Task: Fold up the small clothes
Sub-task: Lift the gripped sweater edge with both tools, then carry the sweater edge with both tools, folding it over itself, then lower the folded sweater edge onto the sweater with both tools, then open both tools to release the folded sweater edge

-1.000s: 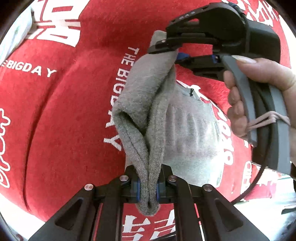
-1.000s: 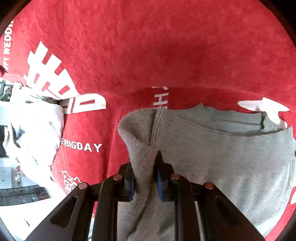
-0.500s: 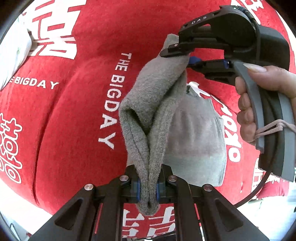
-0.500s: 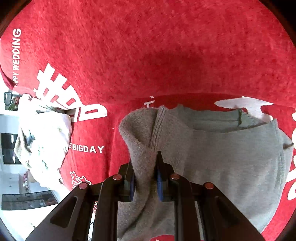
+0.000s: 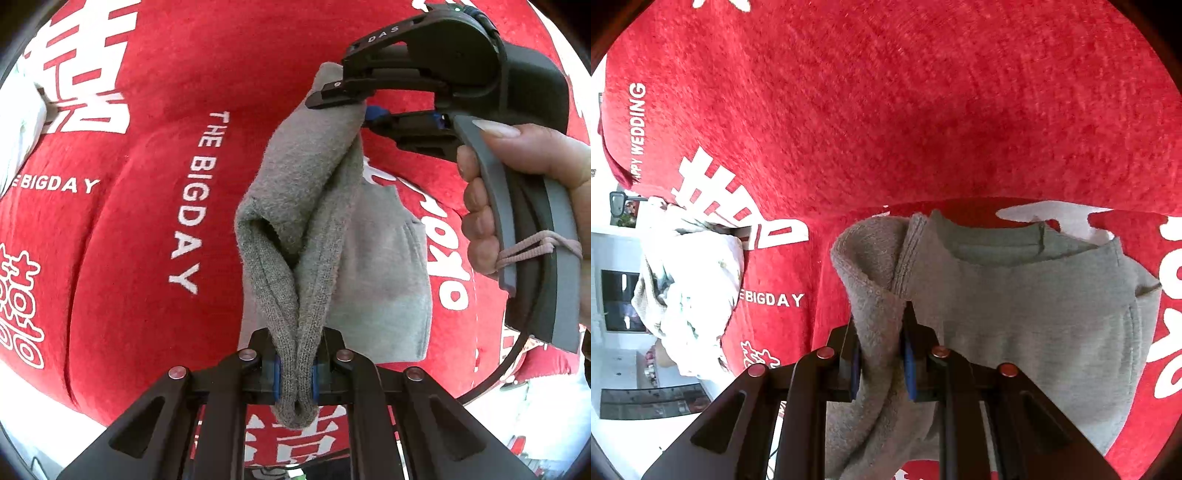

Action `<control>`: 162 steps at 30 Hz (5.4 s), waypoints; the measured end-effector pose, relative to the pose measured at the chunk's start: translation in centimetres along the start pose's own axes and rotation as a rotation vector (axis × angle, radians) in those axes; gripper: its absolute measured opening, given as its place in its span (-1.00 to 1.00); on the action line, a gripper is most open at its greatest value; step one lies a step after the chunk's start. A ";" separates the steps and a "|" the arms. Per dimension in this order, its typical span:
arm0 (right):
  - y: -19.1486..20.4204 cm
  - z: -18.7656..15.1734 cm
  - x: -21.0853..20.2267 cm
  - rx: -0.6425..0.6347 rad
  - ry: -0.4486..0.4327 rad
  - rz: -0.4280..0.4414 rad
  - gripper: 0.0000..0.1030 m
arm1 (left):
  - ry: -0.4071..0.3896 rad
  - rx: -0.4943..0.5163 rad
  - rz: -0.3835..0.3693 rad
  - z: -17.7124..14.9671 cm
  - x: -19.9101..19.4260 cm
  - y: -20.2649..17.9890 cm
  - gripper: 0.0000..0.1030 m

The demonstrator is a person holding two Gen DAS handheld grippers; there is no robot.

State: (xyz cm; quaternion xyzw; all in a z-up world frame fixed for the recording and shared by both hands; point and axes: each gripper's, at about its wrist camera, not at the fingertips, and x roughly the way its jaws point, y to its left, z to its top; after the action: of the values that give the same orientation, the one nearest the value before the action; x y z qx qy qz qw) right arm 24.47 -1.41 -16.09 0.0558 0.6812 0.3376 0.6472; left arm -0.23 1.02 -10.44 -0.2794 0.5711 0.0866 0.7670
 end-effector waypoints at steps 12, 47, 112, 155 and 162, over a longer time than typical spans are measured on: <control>-3.3 -0.2 -2.4 0.029 -0.005 0.043 -0.62 | 0.029 0.050 -0.003 -0.2 0.8 -2.9 -0.77; -13.3 -2.0 -8.6 0.066 -0.031 0.135 -0.62 | 0.121 0.226 0.001 -2.6 4.3 -12.7 -0.77; -21.8 -3.1 -8.1 0.040 -0.046 0.065 -0.62 | 0.248 0.291 -0.025 -3.8 12.6 -17.0 -0.77; -26.3 -3.5 -4.0 0.110 -0.029 0.001 0.01 | 0.240 0.268 -0.019 -5.5 14.3 -16.5 -0.46; -25.6 -6.1 -8.4 0.091 -0.105 -0.044 0.47 | 0.246 0.270 -0.098 -6.3 12.1 -16.7 0.54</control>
State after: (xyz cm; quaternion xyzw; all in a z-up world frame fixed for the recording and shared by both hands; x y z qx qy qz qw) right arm 29.47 -27.68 -23.06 0.0878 0.6619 0.2886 0.6862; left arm 6.12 -18.44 -17.31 -0.2097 0.6527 -0.0632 0.7253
